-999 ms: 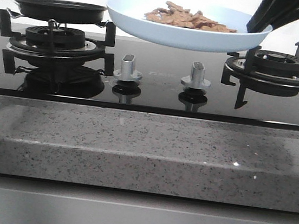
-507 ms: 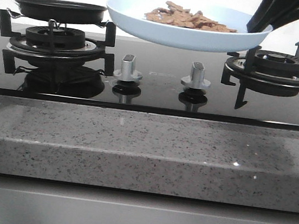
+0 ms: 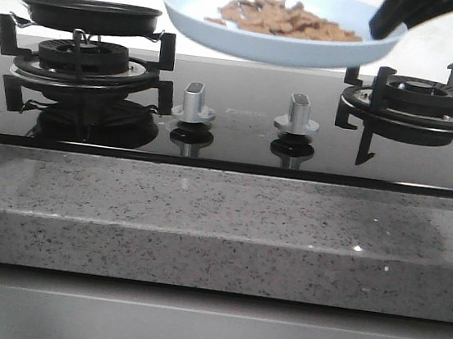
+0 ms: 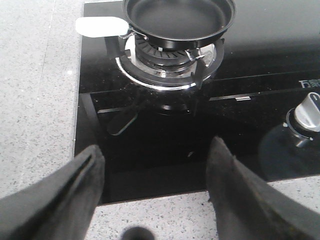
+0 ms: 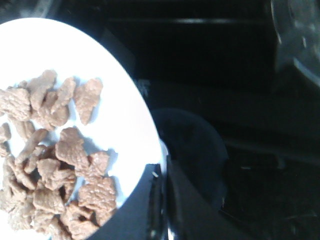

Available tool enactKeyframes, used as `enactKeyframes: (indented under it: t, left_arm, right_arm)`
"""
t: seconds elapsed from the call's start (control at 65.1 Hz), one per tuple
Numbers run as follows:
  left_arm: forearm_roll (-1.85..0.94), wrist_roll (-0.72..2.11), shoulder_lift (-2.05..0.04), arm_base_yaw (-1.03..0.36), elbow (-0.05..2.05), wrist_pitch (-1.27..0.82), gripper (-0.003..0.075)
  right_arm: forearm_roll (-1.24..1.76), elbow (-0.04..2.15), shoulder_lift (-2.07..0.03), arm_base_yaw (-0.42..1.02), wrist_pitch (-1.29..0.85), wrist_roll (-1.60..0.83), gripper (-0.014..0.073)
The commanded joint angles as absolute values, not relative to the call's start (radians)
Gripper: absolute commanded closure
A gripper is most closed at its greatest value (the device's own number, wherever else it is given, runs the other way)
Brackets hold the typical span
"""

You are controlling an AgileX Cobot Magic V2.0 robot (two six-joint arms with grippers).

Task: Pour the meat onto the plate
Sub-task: 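Lower the plate of meat onto the stove center with the right gripper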

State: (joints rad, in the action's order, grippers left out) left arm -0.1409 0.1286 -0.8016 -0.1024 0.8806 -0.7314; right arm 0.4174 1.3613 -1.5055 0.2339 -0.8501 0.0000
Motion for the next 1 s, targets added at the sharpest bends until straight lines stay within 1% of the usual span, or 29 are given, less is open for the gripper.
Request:
enactKeyframes:
  t: [0.0,0.231,0.353,0.553,0.768,0.984]
  left_arm:
    - [-0.159,0.116,-0.798,-0.101,0.907,-0.666,0.028]
    - [-0.159,0.116,-0.798,-0.101,0.907,-0.664,0.028]
    - [-0.159,0.116,-0.798,-0.101,0.907,-0.663,0.028]
    - [-0.159,0.116,-0.798,-0.101,0.907,-0.661,0.028]
    - [-0.159,0.116,-0.798,-0.101,0.907,-0.661,0.028]
    - [-0.159,0.116,-0.798,-0.101,0.907,-0.661,0.028]
  right_arm:
    - [0.42,1.497,-1.534,0.229,-0.864,-0.019,0.0663]
    - [0.351,1.776,-1.736,0.229,-0.993,-0.019,0.0663]
    - [0.349,1.914,-1.84,0.229,-1.02,-0.018,0.0663]
    - [0.344,2.065,-1.982,0.229,-1.025,-0.017,0.0663]
    - [0.296,2.125,-2.073,0.229,-1.01,-0.011,0.0663]
    - [0.225,2.126,-2.098,0.229,-0.987,0.0,0.0663]
